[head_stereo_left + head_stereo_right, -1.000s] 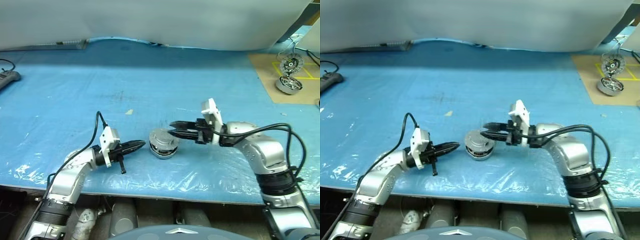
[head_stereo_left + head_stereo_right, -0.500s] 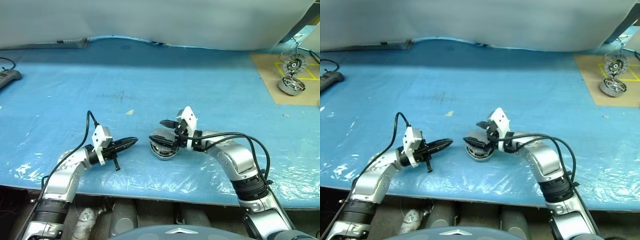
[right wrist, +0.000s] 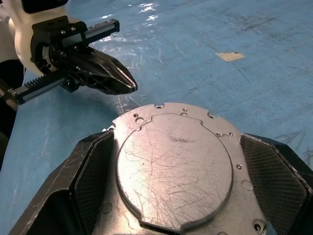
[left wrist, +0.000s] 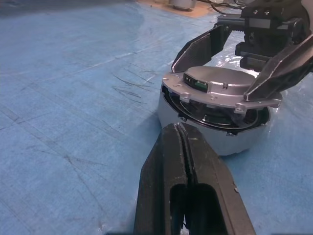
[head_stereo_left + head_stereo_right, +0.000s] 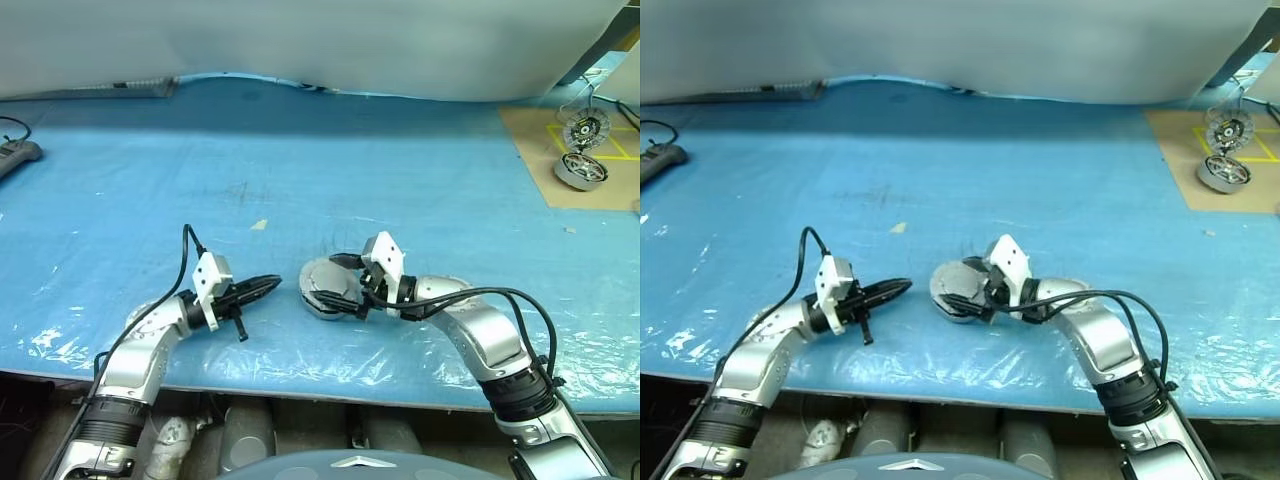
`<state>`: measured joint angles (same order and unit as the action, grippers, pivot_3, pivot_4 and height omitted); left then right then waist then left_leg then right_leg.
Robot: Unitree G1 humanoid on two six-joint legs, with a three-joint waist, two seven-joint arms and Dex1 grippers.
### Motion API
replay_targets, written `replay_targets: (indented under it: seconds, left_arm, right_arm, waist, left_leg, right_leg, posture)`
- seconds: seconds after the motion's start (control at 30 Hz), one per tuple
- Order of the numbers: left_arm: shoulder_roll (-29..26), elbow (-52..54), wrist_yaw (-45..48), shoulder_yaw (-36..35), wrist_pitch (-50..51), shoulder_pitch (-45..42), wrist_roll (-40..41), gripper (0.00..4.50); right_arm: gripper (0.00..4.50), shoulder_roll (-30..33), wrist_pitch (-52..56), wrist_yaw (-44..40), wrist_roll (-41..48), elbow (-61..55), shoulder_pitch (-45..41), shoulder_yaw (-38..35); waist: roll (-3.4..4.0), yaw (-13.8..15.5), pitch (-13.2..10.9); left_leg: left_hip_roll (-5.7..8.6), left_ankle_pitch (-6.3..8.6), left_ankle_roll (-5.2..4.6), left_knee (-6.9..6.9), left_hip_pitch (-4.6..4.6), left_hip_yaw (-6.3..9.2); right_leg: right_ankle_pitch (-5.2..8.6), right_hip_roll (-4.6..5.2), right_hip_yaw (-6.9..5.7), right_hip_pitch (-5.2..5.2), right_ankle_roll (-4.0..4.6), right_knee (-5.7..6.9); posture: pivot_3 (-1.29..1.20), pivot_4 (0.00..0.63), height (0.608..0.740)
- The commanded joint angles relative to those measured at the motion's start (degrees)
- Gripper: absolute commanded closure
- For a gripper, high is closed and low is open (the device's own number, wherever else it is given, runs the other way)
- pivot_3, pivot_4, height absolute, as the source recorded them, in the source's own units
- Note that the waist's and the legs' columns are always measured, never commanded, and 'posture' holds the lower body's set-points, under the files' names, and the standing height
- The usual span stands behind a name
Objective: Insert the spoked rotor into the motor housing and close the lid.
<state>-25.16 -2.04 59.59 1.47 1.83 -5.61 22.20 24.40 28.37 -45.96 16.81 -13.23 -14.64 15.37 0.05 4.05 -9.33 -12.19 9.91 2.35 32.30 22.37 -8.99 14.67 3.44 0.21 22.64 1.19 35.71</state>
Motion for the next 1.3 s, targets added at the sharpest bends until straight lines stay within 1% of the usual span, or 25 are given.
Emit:
replay_targets:
  seconds: [0.03,0.07,0.1,0.17,0.23,0.27,0.57,0.8,1.0,1.3]
  left_arm:
    - [-1.1,0.4,0.8,-1.1,-0.5,-0.4,0.7,4.50]
    - [-1.2,0.2,0.9,-1.2,-0.6,-0.4,0.8,4.50]
    - [-1.4,0.1,1.0,-1.2,-0.7,-0.5,0.8,4.50]
    - [-1.5,-0.5,1.2,-1.3,-0.9,-0.7,0.9,4.50]
    - [-1.8,-1.3,1.7,-1.7,-1.3,-1.0,1.0,4.50]
    - [-1.8,-1.7,1.9,-1.8,-1.5,-1.1,1.0,4.50]
    - [-0.4,-2.7,1.2,-0.3,-2.7,-1.9,-0.2,4.50]
    - [0.0,-2.6,1.3,-0.1,-3.0,-2.0,-0.6,4.50]
    - [0.3,-2.4,0.6,0.1,-2.8,-2.7,-1.1,4.50]
    - [0.4,-1.4,-0.3,0.5,-2.0,-3.1,-1.0,4.50]
  right_arm:
    - [0.12,0.2,-4.3,-0.1,-2.4,0.3,0.4,1.0]
    - [0.12,0.2,-5.2,0.0,-3.1,0.9,0.3,1.3]
    - [0.29,0.2,-5.8,0.0,-3.6,1.3,0.3,1.4]
    - [0.70,0.1,-6.3,-0.1,-3.8,1.8,0.2,1.2]
    - [1.38,0.4,-6.4,-0.4,-3.9,1.8,-0.1,0.8]
    - [1.52,0.6,-6.5,-0.5,-3.9,1.8,-0.3,0.6]
    - [1.52,3.9,-5.8,-3.0,-3.9,1.5,-1.4,0.2]
    - [1.52,2.5,-6.5,-2.0,-5.5,3.2,-0.8,1.7]
    - [1.52,-1.5,-2.6,1.1,-4.4,3.1,-1.1,0.6]
    - [1.52,-0.5,-3.3,1.2,-7.8,3.9,-0.8,2.7]
  waist:
    - [0.00,0.0,0.0]
    - [0.00,0.0,0.0]
    - [0.00,0.0,0.0]
    - [0.00,0.0,0.0]
    - [0.00,0.0,0.0]
    - [0.00,0.0,0.0]
    - [0.00,0.1,0.0]
    - [0.00,0.0,0.0]
    - [-0.01,-0.1,0.0]
    - [-0.01,-0.1,0.0]
  left_leg:
    - [0.00,0.00,0.00,0.00,0.00,0.00]
    - [0.00,0.00,0.00,0.00,0.00,0.00]
    - [0.01,0.00,0.00,0.00,0.00,0.00]
    - [0.02,0.00,0.00,0.01,0.00,0.00]
    - [0.01,0.00,-0.01,0.02,0.00,0.00]
    - [0.01,0.00,-0.01,0.03,-0.02,0.00]
    - [0.07,0.00,-0.02,0.11,-0.18,0.04]
    - [0.04,0.00,-0.02,0.09,-0.24,0.04]
    - [0.03,0.00,-0.02,0.10,-0.38,0.04]
    - [0.04,0.00,-0.02,0.09,-0.43,0.04]
  right_leg:
    - [0.00,0.00,0.00,0.00,0.00,0.00]
    - [0.00,0.00,0.00,0.00,0.00,0.00]
    - [0.00,0.00,0.00,0.00,0.00,0.00]
    - [0.00,0.01,0.00,-0.01,0.00,0.00]
    - [0.00,0.01,-0.01,-0.02,0.00,0.00]
    - [0.00,0.01,0.00,-0.03,0.00,0.01]
    - [0.03,0.08,-0.01,-0.26,0.04,-0.01]
    - [0.10,0.05,-0.01,-0.28,0.17,-0.01]
    - [0.13,0.04,0.03,-0.36,0.22,0.01]
    - [0.13,0.04,0.06,-0.40,0.23,-0.01]
  posture:
    - [0.00,0.150,0.740]
    - [0.00,0.150,0.740]
    - [0.00,0.150,0.740]
    - [0.00,0.150,0.740]
    - [0.00,0.150,0.740]
    - [0.00,0.150,0.740]
    - [0.00,0.150,0.740]
    - [0.00,0.150,0.740]
    - [0.00,0.150,0.740]
    - [0.00,0.150,0.740]
